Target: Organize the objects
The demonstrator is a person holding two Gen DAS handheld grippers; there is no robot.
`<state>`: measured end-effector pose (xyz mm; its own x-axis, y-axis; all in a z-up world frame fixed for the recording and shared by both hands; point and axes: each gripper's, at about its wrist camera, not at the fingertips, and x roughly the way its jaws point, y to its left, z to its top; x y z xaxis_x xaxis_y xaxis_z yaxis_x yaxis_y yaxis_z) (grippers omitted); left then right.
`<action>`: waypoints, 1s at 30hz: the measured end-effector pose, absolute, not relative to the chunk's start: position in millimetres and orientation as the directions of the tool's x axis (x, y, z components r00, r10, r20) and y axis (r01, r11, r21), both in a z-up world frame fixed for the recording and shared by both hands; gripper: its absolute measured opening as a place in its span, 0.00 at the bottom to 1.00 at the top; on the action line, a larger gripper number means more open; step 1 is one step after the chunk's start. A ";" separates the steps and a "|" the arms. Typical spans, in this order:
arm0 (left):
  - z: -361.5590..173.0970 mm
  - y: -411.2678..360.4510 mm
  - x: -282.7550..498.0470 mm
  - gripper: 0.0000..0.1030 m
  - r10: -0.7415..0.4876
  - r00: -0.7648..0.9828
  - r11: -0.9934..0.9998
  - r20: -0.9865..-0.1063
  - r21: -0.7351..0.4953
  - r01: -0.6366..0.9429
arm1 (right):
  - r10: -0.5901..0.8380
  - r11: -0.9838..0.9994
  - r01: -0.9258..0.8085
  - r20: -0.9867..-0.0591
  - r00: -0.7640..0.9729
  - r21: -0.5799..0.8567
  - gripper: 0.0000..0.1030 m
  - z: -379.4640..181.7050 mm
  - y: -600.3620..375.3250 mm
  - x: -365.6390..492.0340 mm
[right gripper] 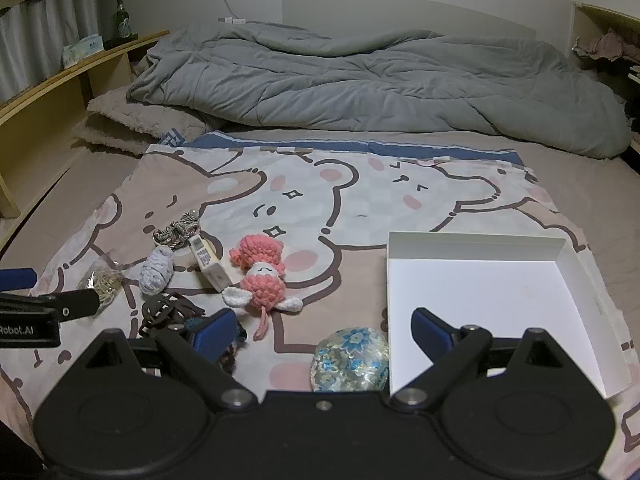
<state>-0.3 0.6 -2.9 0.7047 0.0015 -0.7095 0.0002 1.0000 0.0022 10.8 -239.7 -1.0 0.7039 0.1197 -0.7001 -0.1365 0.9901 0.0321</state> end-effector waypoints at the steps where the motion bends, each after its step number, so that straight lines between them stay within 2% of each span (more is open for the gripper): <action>1: -2.4 0.6 -0.3 1.00 0.001 0.704 1.000 -0.710 0.003 0.001 | 0.118 0.990 -0.136 -0.701 0.704 0.030 0.92 -0.8 -239.6 10.6; 30: -3.2 -1.2 -0.1 1.00 0.001 0.703 1.000 -0.711 0.002 0.000 | 0.117 0.990 -0.138 -0.705 0.700 0.027 0.92 -4.2 -238.3 10.0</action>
<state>-0.1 -1.2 -3.2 0.7030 0.0012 -0.7112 0.0001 1.0000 0.0018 10.0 -238.3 -4.2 0.6996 0.1166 -0.7050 -0.1376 0.9901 0.0272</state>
